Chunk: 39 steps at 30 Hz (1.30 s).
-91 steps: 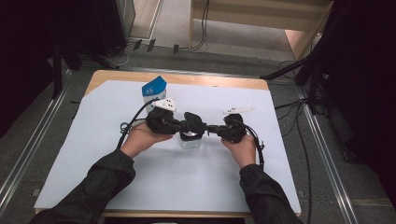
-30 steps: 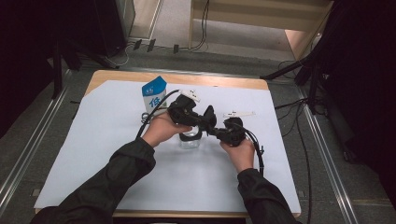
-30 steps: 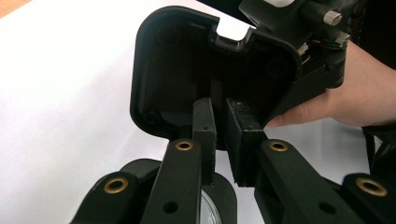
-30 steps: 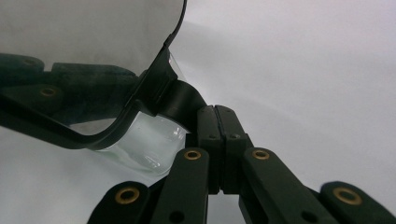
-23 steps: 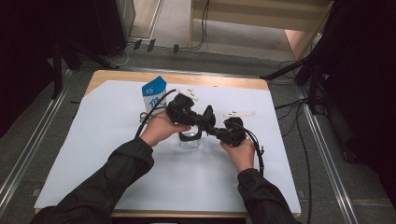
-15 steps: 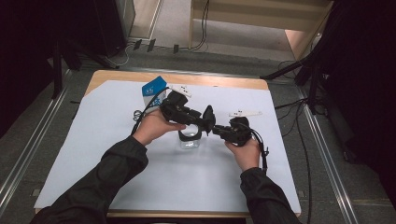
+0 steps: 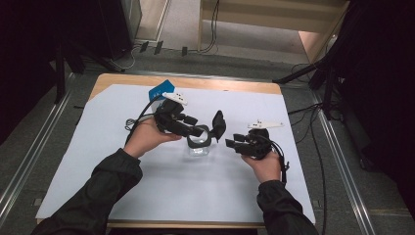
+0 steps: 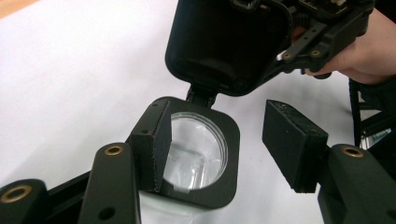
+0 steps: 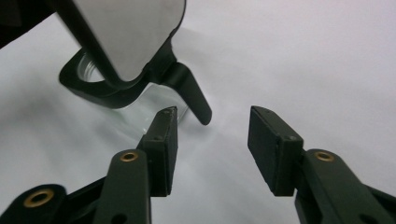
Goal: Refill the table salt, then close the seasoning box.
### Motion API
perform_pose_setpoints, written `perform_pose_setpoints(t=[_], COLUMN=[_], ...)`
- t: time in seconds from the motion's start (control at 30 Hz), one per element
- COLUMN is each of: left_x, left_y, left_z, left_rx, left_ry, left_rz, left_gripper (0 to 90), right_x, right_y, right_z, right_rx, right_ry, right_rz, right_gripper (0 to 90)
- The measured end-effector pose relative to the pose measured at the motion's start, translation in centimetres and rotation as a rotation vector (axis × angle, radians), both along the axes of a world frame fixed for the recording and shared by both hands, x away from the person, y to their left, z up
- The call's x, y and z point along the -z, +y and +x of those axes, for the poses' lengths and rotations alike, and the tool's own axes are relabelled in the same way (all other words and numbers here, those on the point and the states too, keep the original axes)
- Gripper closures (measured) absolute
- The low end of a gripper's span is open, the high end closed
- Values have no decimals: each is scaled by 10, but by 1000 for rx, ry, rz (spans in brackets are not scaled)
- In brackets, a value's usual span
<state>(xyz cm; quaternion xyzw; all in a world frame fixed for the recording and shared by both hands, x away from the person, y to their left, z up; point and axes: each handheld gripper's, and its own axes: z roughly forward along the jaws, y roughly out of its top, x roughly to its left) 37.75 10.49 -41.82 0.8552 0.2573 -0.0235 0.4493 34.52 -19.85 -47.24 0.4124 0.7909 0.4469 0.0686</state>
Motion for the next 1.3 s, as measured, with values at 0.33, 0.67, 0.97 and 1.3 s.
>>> perform_pose_setpoints(t=[0.33,0.67,0.97,1.3], left_x=[4,5,4,5], left_y=[26,56,80,106], left_z=[-8,-19,-23,-25], left_rx=[-64,-128,-188,-259], left_ry=[9,3,-5,-4], left_rz=[-22,-2,0,2], left_gripper=[390,385,390,398], right_x=[1,3,2,1], right_y=[-3,-2,6,6], right_z=[-13,-2,6,14], right_rx=[-42,-38,-56,-54], right_ry=[-2,4,7,6], right_rz=[-16,-1,-13,-1], right_gripper=[527,509,511,516])
